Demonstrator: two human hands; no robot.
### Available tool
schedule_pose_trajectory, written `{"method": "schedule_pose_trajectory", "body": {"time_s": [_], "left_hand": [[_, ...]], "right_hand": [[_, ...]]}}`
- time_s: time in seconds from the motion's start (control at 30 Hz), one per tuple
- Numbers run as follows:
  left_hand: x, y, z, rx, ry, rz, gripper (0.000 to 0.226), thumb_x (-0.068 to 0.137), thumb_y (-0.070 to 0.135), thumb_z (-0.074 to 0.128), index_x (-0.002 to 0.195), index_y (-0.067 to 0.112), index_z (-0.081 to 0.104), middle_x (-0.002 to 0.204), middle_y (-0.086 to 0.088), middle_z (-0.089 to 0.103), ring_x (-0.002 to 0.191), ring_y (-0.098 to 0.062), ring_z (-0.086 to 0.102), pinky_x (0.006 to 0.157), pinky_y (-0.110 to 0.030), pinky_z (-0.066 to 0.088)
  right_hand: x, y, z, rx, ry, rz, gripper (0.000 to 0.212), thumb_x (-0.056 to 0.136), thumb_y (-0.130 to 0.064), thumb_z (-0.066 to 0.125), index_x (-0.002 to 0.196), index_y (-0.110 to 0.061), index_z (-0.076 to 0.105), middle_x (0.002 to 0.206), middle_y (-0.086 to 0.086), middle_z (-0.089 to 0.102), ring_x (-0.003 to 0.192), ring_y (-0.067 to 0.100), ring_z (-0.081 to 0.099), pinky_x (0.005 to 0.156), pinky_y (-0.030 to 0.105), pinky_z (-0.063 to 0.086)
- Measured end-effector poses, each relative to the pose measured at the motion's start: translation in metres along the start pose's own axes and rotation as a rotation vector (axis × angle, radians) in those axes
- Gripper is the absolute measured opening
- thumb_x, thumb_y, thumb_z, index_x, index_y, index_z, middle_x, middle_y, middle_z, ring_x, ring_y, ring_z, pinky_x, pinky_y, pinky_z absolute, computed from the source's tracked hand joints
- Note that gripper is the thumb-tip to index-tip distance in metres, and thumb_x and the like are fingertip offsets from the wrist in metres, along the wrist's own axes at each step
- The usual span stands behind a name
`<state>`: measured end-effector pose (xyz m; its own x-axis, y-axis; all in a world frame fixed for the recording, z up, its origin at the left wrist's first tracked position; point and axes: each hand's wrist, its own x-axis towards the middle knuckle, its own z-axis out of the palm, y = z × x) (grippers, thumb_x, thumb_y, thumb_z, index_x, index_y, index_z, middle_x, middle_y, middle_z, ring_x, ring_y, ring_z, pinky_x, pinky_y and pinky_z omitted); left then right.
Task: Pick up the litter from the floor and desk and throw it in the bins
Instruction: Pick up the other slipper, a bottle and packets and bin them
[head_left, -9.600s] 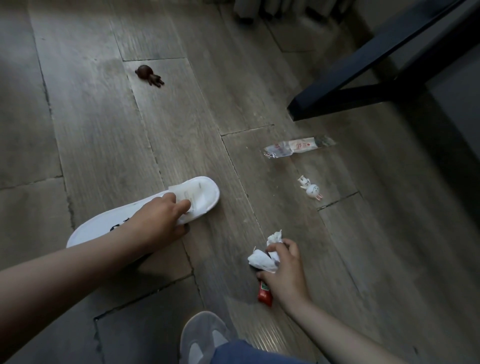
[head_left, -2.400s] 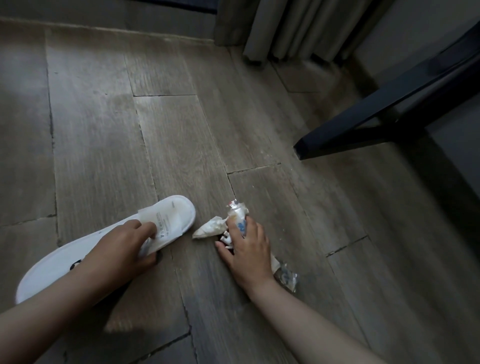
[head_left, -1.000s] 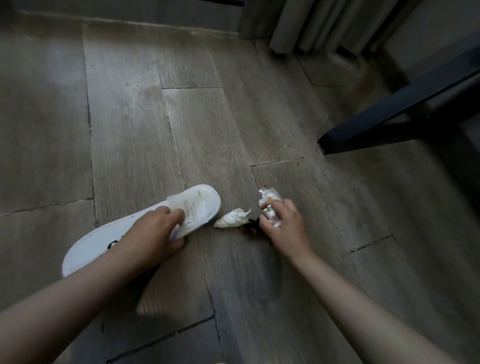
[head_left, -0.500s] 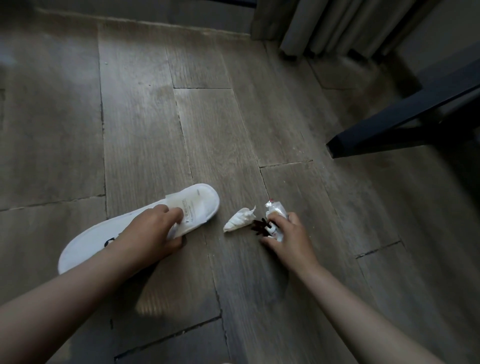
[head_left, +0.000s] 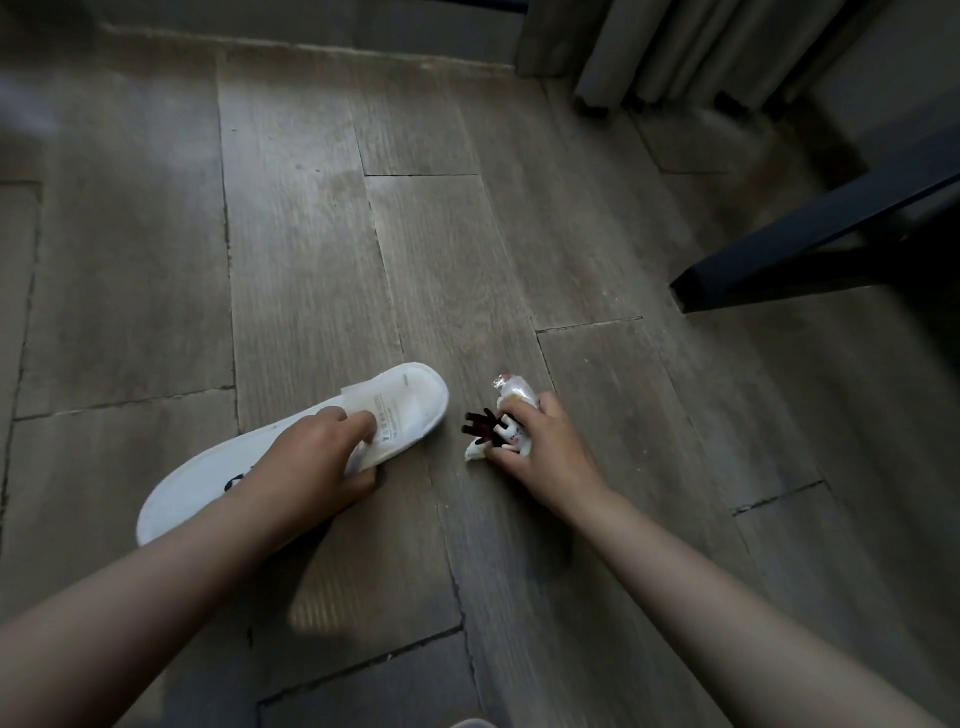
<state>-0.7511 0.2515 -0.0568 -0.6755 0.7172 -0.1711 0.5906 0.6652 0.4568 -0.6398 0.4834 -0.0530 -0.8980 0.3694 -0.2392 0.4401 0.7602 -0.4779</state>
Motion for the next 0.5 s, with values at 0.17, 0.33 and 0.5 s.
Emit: {"method": "schedule_pose_trajectory", "body": {"time_s": [0.17, 0.33, 0.5], "left_hand": [[-0.005, -0.005, -0.004, 0.008, -0.007, -0.026, 0.031, 0.080, 0.036, 0.067, 0.104, 0.019, 0.058, 0.084, 0.002, 0.045, 0.083, -0.023, 0.054, 0.066, -0.028, 0.030], [-0.004, -0.004, -0.005, 0.024, -0.022, -0.040, 0.031, 0.081, 0.039, 0.064, 0.106, 0.022, 0.056, 0.091, 0.001, 0.051, 0.089, -0.021, 0.055, 0.067, -0.027, 0.031], [-0.005, -0.008, -0.012, -0.024, -0.022, -0.030, 0.022, 0.084, 0.039, 0.063, 0.099, 0.023, 0.058, 0.083, 0.006, 0.046, 0.076, -0.012, 0.045, 0.065, -0.024, 0.029]], "right_hand": [[0.003, 0.002, 0.006, -0.026, -0.016, 0.005, 0.033, 0.080, -0.036, 0.069, 0.107, -0.023, 0.057, 0.102, 0.000, 0.042, 0.091, 0.020, 0.053, 0.076, 0.033, 0.048], [0.001, -0.001, 0.012, 0.020, 0.007, 0.020, 0.031, 0.079, -0.031, 0.069, 0.107, -0.023, 0.058, 0.097, 0.001, 0.046, 0.089, 0.020, 0.054, 0.075, 0.031, 0.048], [-0.004, -0.004, 0.020, 0.050, 0.100, 0.066, 0.029, 0.078, -0.030, 0.070, 0.104, -0.024, 0.060, 0.093, 0.002, 0.051, 0.081, 0.019, 0.055, 0.067, 0.030, 0.045]]}}
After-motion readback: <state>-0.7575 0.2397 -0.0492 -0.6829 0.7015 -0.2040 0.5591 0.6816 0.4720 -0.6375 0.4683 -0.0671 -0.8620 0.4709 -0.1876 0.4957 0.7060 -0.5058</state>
